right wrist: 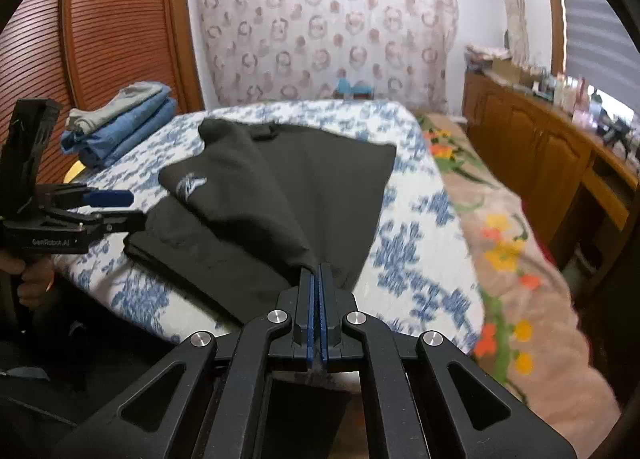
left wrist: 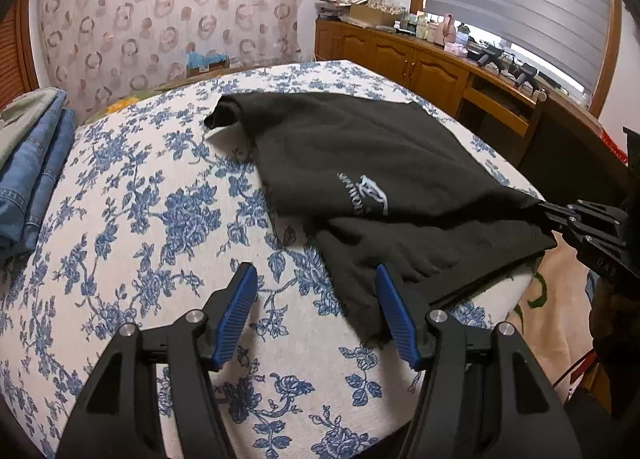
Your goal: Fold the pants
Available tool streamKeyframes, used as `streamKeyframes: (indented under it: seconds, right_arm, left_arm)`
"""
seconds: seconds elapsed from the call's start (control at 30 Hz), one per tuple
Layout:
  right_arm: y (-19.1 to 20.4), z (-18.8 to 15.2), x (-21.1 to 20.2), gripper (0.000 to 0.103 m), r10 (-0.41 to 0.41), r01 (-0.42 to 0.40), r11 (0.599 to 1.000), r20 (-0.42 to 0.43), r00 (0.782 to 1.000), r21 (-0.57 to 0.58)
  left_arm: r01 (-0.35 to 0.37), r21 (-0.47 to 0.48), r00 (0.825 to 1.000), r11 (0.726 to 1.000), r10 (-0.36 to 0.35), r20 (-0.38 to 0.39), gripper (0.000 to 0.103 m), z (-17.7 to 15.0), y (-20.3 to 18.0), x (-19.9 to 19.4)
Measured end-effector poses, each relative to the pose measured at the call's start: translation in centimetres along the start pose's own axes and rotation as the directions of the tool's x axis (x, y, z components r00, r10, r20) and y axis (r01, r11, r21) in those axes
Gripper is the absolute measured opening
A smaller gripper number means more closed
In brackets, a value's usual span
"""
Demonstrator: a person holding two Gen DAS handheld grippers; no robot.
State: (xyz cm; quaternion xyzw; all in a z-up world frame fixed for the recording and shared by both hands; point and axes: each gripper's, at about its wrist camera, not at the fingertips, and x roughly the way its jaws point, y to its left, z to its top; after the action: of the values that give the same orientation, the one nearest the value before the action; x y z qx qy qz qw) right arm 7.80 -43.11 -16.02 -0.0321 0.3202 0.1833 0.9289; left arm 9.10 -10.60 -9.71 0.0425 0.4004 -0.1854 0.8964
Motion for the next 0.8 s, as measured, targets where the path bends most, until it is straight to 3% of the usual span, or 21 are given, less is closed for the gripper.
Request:
streamKeyframes:
  seconds: [0.47,0.53,0.6,0.8]
  right_arm:
    - [-0.4,0.0,-0.5,0.002,0.018,-0.018,0.999,-0.002,1.0,0.032]
    - [-0.4,0.3,-0.9,0.006,0.025,-0.025,0.999,0.009,1.0,0.031]
    - [-0.3,0.8,-1.4,0.023,0.045,-0.046,0.998,0.028,0.999,0.033]
    - [0.9,2.9,-1.1,0.033,0.07,-0.069,0.998,0.061,0.996,-0.013]
  left_arm:
    - [0.007,-0.017,1.0,1.0,-0.007,-0.001,0.061,-0.7,0.2,0.4]
    - [0.003,-0.027,1.0,1.0,-0.003,0.016,0.061,-0.6,0.5,0.0]
    - [-0.011,-0.035,0.999,0.999,0.013,0.037,0.061,-0.5,0.8,-0.6]
    - [-0.051,-0.078,0.993,0.996,0.059,0.098,0.061,-0.1,2.7,-2.2]
